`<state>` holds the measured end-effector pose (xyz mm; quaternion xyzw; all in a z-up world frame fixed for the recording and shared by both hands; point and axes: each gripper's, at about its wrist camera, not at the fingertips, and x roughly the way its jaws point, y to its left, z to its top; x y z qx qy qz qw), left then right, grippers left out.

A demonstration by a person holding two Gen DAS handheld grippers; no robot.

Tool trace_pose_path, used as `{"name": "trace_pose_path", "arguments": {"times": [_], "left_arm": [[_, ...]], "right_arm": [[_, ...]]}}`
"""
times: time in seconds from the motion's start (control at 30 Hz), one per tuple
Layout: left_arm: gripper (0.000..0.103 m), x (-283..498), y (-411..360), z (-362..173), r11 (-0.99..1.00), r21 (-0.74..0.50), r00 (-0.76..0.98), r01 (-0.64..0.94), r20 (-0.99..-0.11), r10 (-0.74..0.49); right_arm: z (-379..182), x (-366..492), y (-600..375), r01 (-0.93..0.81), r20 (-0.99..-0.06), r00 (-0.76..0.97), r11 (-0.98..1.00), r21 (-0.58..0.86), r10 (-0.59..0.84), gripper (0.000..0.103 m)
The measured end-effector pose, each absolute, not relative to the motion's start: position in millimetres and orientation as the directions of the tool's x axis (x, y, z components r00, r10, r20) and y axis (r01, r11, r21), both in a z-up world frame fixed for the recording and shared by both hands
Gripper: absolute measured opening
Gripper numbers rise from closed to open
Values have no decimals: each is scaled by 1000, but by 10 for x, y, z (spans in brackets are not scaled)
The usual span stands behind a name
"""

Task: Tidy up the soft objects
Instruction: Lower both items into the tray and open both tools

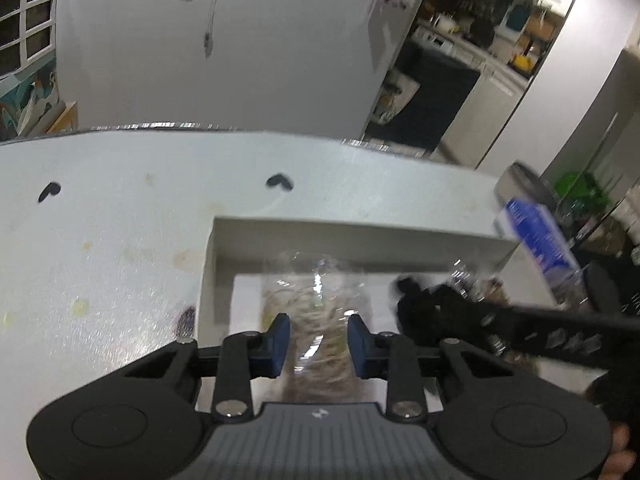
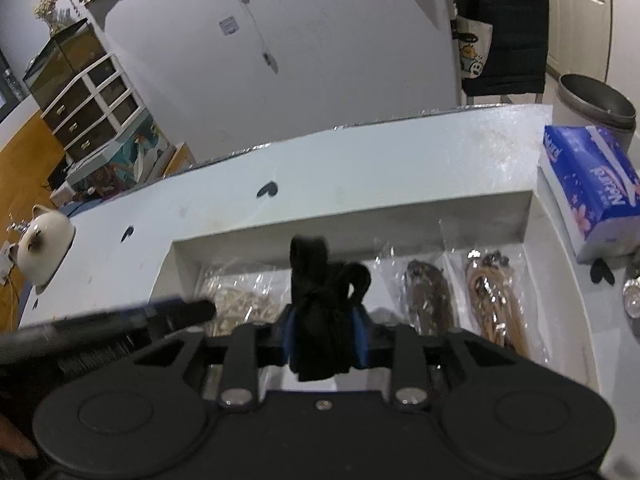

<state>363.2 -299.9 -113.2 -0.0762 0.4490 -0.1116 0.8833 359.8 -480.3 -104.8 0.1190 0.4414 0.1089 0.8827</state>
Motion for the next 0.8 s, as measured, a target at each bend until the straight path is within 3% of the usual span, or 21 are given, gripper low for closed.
{"name": "trace_pose_path", "arguments": {"times": [0.13,0.2,0.27,0.33,0.53,0.8], "left_arm": [[34,3626,-2961,-1146,961,-241,571,137,-773,-275],[37,3619,-2957,-1089,958,-248,574,146,-767,-286],[54,3591,-2969,-1000,959,-237,588,157,-758,-284],[61,3549,-2973,-895,958,-235,601,165,-746,-286],[76,3361,-2922,-571,960,-227,631,163,-724,-278],[87,2977,-2782,-163,963,-215,685,160,-679,-265]], "right_arm": [[-991,3575,-4813,-100,-743,594,944,313,309,53],[-969,3539,-4819,-101,-743,595,946,308,305,55],[-947,3501,-4834,-96,-744,595,946,309,303,56],[-911,3456,-4845,-89,-744,597,946,312,302,59],[-711,3272,-4886,-90,-728,620,949,303,291,65],[-310,2941,-4957,-107,-679,684,957,269,267,68]]}}
